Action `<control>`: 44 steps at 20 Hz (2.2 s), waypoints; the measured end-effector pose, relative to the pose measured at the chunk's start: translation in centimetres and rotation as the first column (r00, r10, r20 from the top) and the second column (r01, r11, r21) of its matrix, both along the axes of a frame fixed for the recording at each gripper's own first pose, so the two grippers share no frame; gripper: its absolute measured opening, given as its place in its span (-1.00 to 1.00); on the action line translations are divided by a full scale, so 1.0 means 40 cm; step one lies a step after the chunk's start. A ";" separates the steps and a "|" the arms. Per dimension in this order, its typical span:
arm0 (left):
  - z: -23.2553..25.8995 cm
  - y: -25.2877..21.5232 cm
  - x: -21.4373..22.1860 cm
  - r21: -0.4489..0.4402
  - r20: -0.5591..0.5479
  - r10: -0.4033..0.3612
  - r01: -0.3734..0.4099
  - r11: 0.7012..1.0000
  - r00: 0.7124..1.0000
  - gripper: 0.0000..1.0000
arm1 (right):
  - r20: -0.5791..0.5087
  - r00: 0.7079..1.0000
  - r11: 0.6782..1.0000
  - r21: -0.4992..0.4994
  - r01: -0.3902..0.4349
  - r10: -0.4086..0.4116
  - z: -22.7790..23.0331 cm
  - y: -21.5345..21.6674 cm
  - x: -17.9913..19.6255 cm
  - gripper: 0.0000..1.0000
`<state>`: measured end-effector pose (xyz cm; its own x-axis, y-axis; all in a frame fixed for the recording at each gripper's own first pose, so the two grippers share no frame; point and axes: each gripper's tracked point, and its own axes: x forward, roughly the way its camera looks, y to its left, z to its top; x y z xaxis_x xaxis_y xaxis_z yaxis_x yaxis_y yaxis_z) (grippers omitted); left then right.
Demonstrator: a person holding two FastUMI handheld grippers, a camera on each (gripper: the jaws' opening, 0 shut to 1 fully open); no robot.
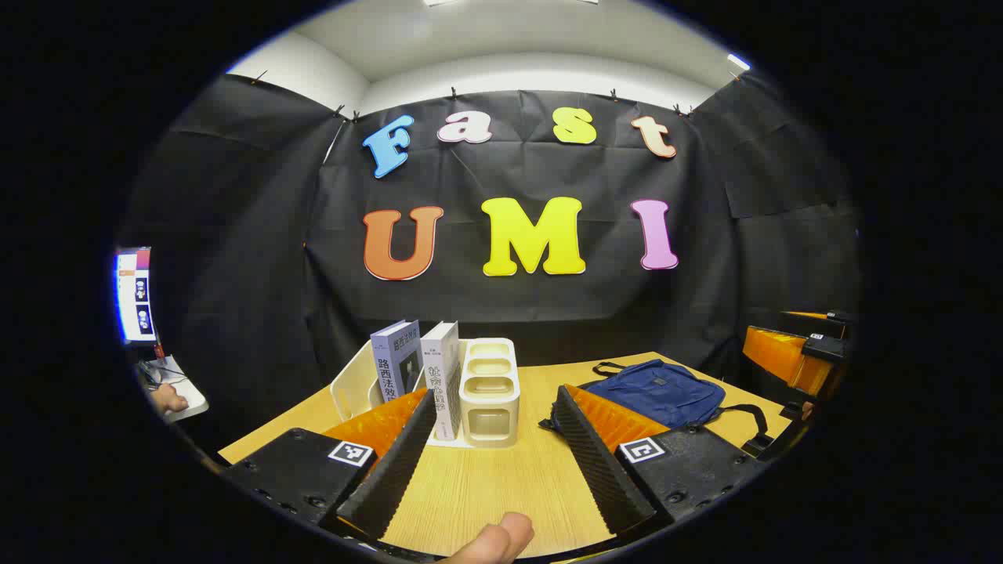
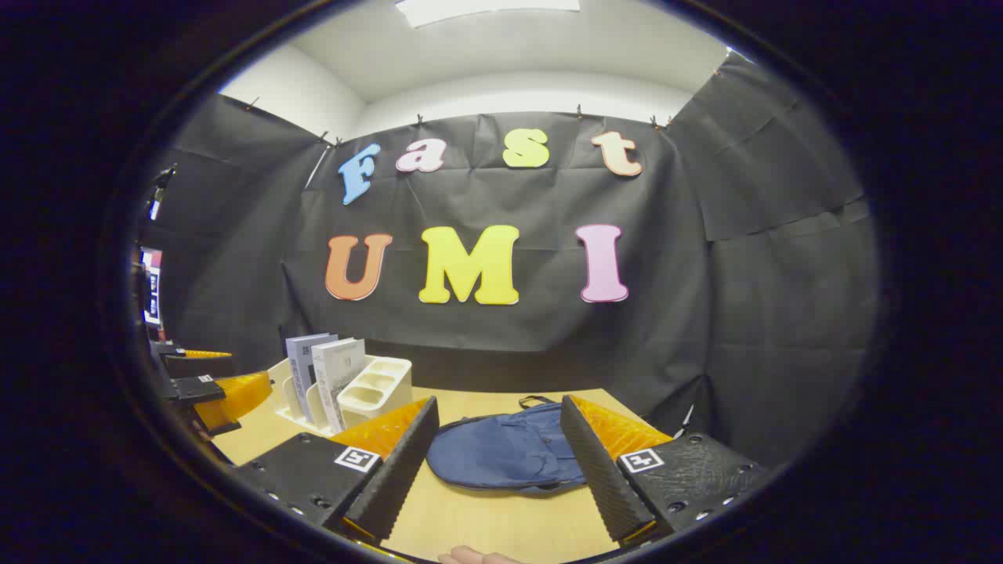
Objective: Open the schoolbag, grab two books from the bookshelf and put them into the schoolbag.
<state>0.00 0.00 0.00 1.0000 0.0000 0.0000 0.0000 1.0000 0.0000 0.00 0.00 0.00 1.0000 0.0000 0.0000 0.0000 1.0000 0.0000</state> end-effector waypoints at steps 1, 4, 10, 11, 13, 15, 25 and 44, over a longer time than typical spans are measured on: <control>0.002 0.004 -0.001 -0.001 0.004 0.002 -0.002 1.000 1.000 0.96 | 0.001 1.000 1.000 -0.002 0.002 -0.002 0.000 -0.001 -0.001 0.90; 0.004 0.008 0.004 -0.016 0.009 0.008 -0.008 1.000 1.000 0.96 | -0.003 1.000 1.000 0.010 0.004 -0.004 -0.001 0.000 0.001 0.91; -0.007 0.007 0.007 -0.021 -0.012 0.000 0.000 1.000 1.000 0.96 | -0.022 1.000 1.000 0.009 -0.002 0.002 -0.012 0.000 0.006 0.94; -0.007 0.012 0.007 -0.020 -0.013 0.001 -0.001 1.000 1.000 0.96 | -0.021 1.000 1.000 0.004 -0.008 0.008 -0.015 0.004 0.006 0.90; -0.016 0.010 0.009 -0.020 -0.021 -0.002 0.002 1.000 1.000 0.96 | -0.028 0.999 1.000 -0.002 -0.017 0.017 -0.024 0.010 0.007 0.90; -0.021 0.000 0.010 -0.017 -0.030 -0.012 0.011 1.000 0.999 0.96 | -0.036 0.999 1.000 0.005 -0.024 0.024 -0.034 0.014 0.008 0.91; -0.032 0.017 0.018 -0.002 -0.048 0.002 -0.002 1.000 0.999 0.96 | -0.079 0.997 1.000 0.017 -0.017 0.018 -0.074 0.017 0.084 0.90; -0.053 0.110 0.042 -0.039 -0.095 0.074 -0.078 0.996 0.993 0.96 | -0.464 0.886 0.891 -0.400 -0.214 0.005 -0.502 0.198 0.352 0.97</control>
<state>1.67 4.39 -2.13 0.9927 0.0736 -0.0951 -0.0776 0.9962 -0.0385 14.10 7.91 -20.09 0.8859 0.0047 -0.4639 -0.2141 0.8912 -0.3999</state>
